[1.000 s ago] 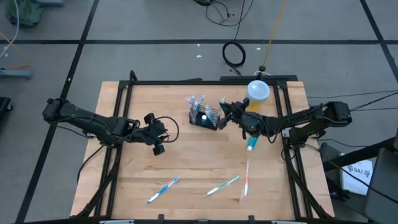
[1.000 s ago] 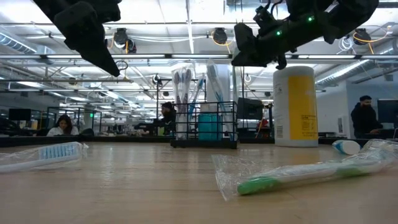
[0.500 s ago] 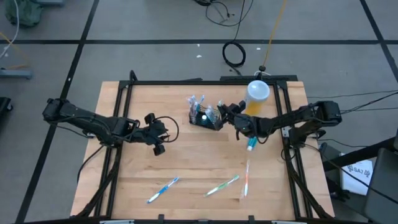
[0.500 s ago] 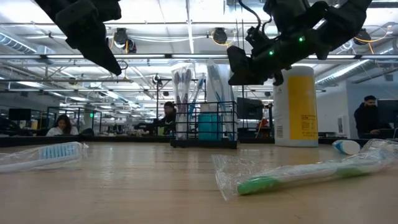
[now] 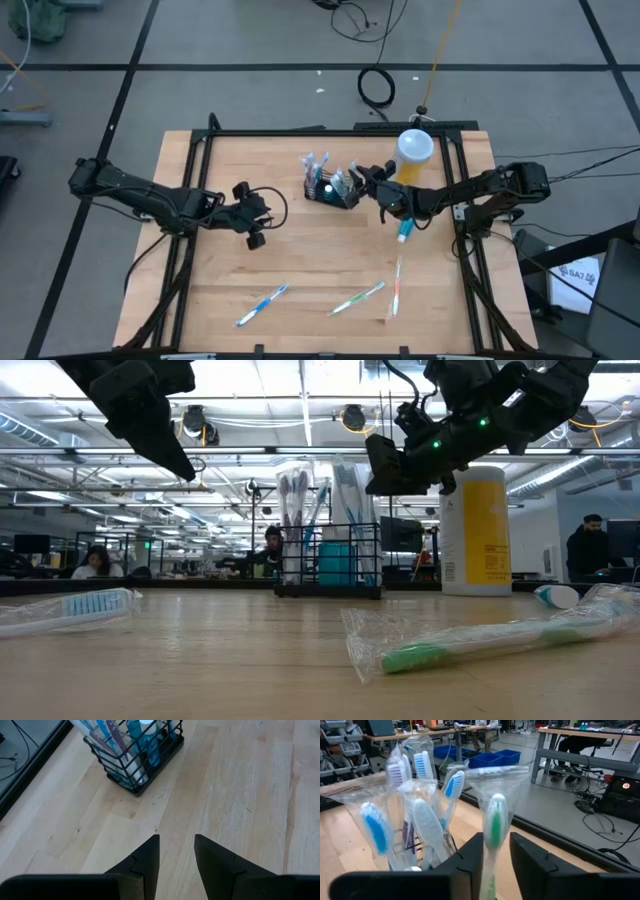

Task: Pick & Place toothbrushing station
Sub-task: Put the green toothbrush into the black wire organizer, then put the orange toothbrush into the black wire organizer

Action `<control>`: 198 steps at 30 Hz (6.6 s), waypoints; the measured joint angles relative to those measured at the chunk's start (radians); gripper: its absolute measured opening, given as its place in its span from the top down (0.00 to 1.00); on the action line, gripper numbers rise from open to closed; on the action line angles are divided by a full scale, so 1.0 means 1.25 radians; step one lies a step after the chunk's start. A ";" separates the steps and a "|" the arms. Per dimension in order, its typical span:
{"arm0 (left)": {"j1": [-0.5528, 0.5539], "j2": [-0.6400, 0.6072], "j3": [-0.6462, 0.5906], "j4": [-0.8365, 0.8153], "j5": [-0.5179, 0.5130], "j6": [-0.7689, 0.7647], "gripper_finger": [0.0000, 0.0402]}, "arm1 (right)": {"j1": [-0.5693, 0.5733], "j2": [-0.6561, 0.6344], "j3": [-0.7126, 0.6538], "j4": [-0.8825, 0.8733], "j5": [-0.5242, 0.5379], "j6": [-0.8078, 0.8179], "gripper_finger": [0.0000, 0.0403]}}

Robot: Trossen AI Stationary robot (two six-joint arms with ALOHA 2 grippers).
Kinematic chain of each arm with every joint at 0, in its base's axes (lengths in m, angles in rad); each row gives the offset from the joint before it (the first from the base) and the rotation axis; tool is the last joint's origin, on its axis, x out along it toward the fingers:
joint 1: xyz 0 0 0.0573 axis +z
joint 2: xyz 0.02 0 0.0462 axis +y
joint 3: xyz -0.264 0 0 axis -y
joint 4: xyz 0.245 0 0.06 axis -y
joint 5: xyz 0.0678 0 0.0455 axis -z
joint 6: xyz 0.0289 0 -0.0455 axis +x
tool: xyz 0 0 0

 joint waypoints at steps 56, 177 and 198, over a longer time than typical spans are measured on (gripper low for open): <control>0.000 0.000 0.000 0.078 -0.002 0.020 0.68 | 0.440 -0.087 0.143 -1.043 -0.668 1.082 0.63; -0.098 0.000 0.000 0.099 0.074 0.019 0.68 | 0.062 -0.051 -0.077 0.092 -0.161 -0.119 1.00; -0.098 0.000 0.000 0.099 0.074 0.021 0.68 | 0.061 -0.052 -0.077 -0.002 -0.165 -0.056 0.98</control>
